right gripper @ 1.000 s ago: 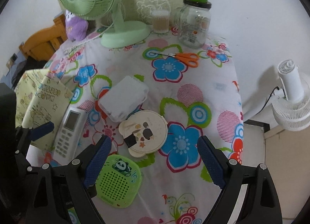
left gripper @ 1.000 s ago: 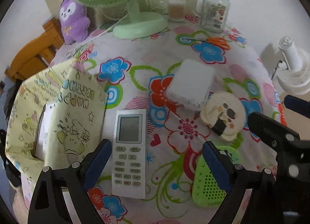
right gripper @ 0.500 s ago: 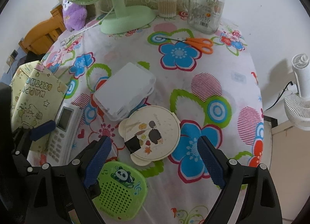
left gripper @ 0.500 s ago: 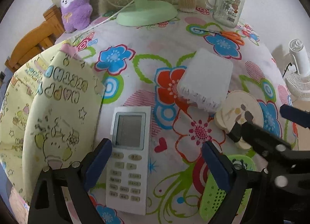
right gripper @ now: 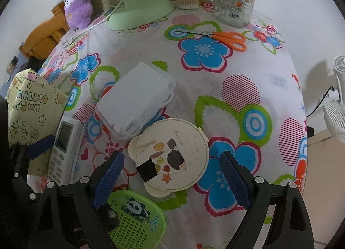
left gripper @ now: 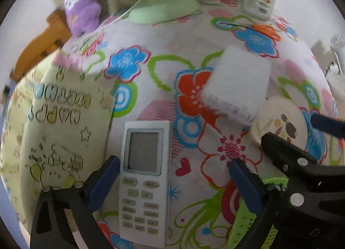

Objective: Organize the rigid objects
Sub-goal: 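Close the left tool on the white remote while the right tool closes on the round coaster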

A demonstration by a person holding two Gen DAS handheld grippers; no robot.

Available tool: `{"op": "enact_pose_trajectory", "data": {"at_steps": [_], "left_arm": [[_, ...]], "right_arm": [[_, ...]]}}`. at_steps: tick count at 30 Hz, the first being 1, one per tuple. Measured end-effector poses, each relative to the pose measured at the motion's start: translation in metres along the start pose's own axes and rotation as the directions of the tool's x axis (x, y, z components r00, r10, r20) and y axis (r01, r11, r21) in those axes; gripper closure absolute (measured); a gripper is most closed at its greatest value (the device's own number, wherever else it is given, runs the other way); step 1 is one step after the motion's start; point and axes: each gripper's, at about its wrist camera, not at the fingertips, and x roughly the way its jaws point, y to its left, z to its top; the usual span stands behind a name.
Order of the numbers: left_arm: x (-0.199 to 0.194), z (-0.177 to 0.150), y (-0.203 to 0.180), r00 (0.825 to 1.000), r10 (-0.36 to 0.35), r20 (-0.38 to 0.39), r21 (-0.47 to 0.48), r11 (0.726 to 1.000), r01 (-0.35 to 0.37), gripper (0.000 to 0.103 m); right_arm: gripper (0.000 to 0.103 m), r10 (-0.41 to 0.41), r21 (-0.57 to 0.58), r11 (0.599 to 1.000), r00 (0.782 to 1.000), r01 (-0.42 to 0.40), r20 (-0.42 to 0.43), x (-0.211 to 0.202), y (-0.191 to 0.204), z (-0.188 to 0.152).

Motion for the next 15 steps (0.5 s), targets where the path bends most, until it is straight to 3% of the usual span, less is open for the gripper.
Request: {"op": "enact_pose_trajectory", "data": {"at_steps": [6,11,13,15], "left_arm": [[0.001,-0.006,0.002,1.0,-0.021,0.003,-0.017,1.0,0.021,0.005],[-0.001,-0.006,0.014,0.998,-0.066,-0.002,-0.061,0.996,0.066,0.026],[-0.003,-0.006,0.013,0.997,-0.075,-0.001,-0.054,0.996,0.075,0.041],[-0.006,-0.007,0.008,0.997,-0.076,0.0,-0.034,0.997,0.076,0.046]], "right_arm": [[0.011,0.003,-0.018,1.0,1.0,-0.003,-0.007,0.004,0.002,0.002],[0.011,0.01,-0.001,1.0,1.0,-0.01,-0.002,0.006,-0.001,0.004],[0.011,0.009,-0.002,1.0,1.0,-0.009,-0.002,0.007,-0.001,0.005],[0.011,0.003,-0.015,1.0,1.0,-0.003,-0.006,0.009,0.0,0.006]]}}
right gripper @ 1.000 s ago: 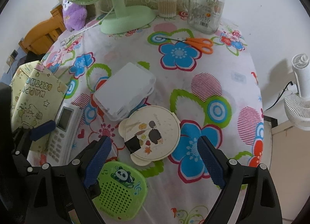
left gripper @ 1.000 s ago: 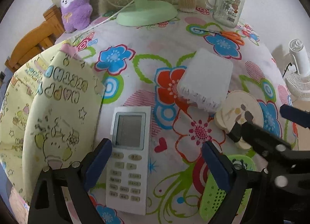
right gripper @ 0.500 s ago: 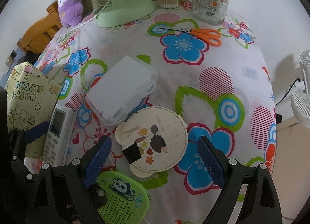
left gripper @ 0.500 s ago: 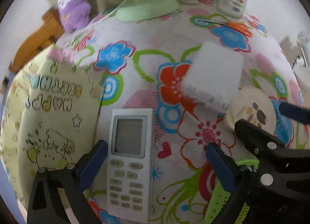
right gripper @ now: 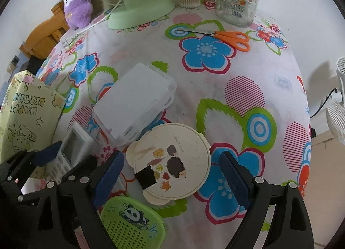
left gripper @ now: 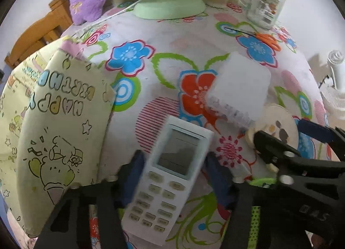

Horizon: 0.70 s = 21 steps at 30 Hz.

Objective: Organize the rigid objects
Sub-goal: 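Close the left tool on the white remote while the right tool closes on the round coaster, then lift the remote with the left tool while the right tool lifts the coaster toward the box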

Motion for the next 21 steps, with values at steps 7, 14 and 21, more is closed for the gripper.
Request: {"op": "enact_pose_trajectory", "data": {"at_steps": [7,14,21], "left_arm": [[-0.003,-0.005,-0.001,1.0,-0.003,0.003,0.009,1.0,0.003,0.04],[-0.003,-0.008,0.004,1.0,-0.006,0.0,0.012,1.0,0.006,0.032],[-0.007,-0.013,-0.002,0.999,-0.054,-0.007,0.078,0.995,0.054,0.052]], "right_arm": [[0.011,-0.02,-0.01,1.0,1.0,0.02,-0.005,0.007,0.004,-0.001],[0.012,-0.03,-0.024,0.999,1.0,0.03,0.008,0.008,0.005,-0.002],[0.011,-0.013,-0.084,0.996,1.0,0.013,0.007,0.007,0.003,-0.006]]}}
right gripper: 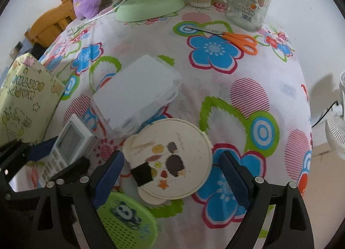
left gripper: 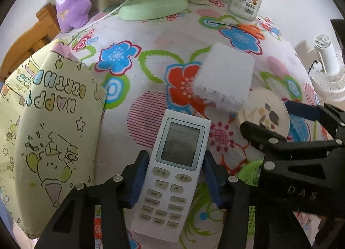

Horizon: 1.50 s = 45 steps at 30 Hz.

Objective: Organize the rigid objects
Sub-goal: 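Lift the remote with the left tool while the right tool lifts the coaster toward the box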

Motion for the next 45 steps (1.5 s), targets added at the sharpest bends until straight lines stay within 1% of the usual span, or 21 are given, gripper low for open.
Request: {"op": "enact_pose_trajectory", "data": {"at_steps": [5,8,9,10,11,12,13,14,16,19,22,28,33,40,45], "left_arm": [[-0.003,-0.006,0.003,1.0,-0.01,-0.017,-0.021,1.0,0.01,0.053],[-0.003,-0.007,0.005,1.0,-0.01,-0.022,-0.025,1.0,0.01,0.054],[-0.002,-0.007,0.006,1.0,-0.015,-0.025,-0.032,0.999,0.014,0.054],[-0.002,-0.007,0.007,0.999,-0.017,-0.028,-0.036,0.999,0.016,0.054],[-0.002,-0.007,0.007,1.0,-0.015,-0.027,-0.032,0.999,0.014,0.054],[-0.001,-0.007,0.006,1.0,-0.009,-0.024,-0.03,1.0,0.008,0.054],[-0.001,-0.007,0.004,1.0,-0.003,-0.019,-0.025,1.0,0.002,0.054],[-0.001,-0.007,0.003,1.0,0.0,-0.016,-0.025,1.0,0.0,0.054],[0.0,-0.005,0.005,1.0,-0.006,-0.019,-0.037,0.999,0.005,0.054],[-0.001,-0.005,0.001,1.0,-0.003,-0.016,-0.028,1.0,0.003,0.055],[-0.003,-0.005,0.0,1.0,-0.02,-0.012,-0.034,0.999,0.019,0.055],[-0.013,-0.006,-0.009,0.999,-0.038,-0.002,-0.004,0.999,0.038,0.056],[-0.029,-0.004,-0.015,0.998,-0.048,0.027,0.025,0.999,0.048,0.057],[-0.058,-0.001,-0.019,0.996,-0.055,0.074,0.071,0.996,0.05,0.057],[-0.079,-0.001,-0.017,0.992,-0.077,0.1,0.088,0.994,0.068,0.057]], "right_arm": [[0.011,-0.019,-0.068,0.997,1.0,0.02,0.013,0.0,0.003,0.002],[0.01,-0.022,-0.103,0.994,1.0,0.022,0.005,0.003,0.006,0.0],[0.01,-0.025,-0.145,0.989,1.0,0.025,0.005,0.004,0.009,-0.003],[0.01,-0.03,-0.175,0.984,0.999,0.034,0.027,0.002,0.01,-0.006],[0.01,-0.03,-0.181,0.983,0.999,0.035,0.033,0.001,0.011,-0.007],[0.011,-0.022,-0.161,0.987,0.999,0.027,0.029,0.002,0.009,-0.006],[0.015,-0.017,-0.136,0.99,0.999,0.021,0.028,0.002,0.007,-0.005],[0.02,-0.021,-0.133,0.991,0.999,0.026,0.037,0.002,0.007,-0.005],[0.024,-0.028,-0.137,0.99,0.999,0.034,0.041,0.0,0.009,-0.006],[0.024,-0.044,-0.124,0.991,0.998,0.049,0.043,-0.002,0.011,-0.01],[0.024,-0.054,-0.071,0.996,0.997,0.057,0.05,-0.01,0.006,-0.013],[0.024,-0.087,0.005,0.996,0.995,0.087,0.049,-0.026,-0.003,-0.023],[0.024,-0.103,0.058,0.993,0.992,0.099,0.068,-0.044,-0.007,-0.027],[0.024,-0.146,0.115,0.985,0.982,0.132,0.117,-0.08,-0.007,-0.032],[0.024,-0.164,0.146,0.979,0.976,0.143,0.144,-0.1,-0.003,-0.033]]}}
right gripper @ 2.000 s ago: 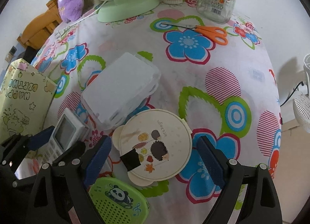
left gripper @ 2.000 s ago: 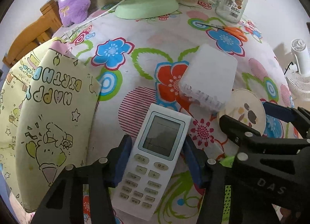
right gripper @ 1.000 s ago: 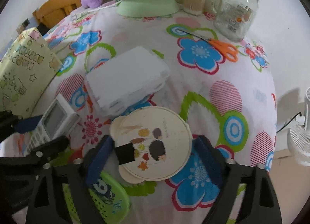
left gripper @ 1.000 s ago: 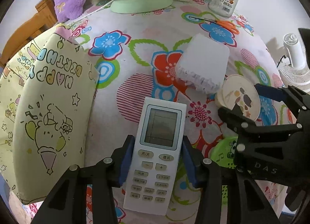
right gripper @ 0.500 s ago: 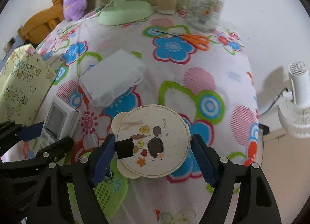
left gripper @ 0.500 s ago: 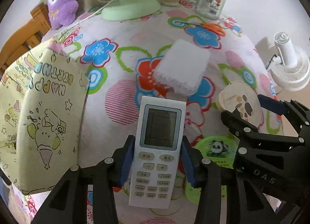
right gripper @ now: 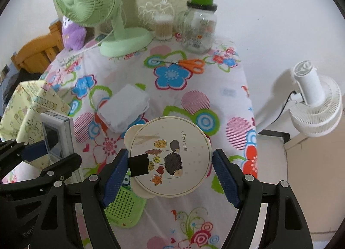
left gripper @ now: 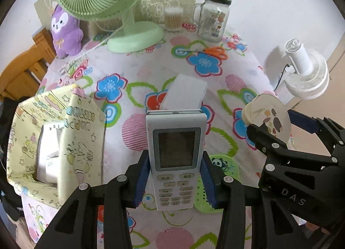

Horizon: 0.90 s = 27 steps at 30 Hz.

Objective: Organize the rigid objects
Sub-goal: 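Lift the remote with the left tool while the right tool lifts the coaster toward the box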

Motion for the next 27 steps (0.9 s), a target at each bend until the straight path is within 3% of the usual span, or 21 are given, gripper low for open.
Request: {"op": "enact_pose_trajectory", "data": {"at_steps": [27], "left_arm": [[-0.093,0.001,0.025,0.988,-0.062,0.14,0.087,0.995,0.05,0.057]], "right_arm": [[0.024,-0.083,0.099,0.992,0.99,0.072,0.113,-0.101,0.035,0.007]]}}
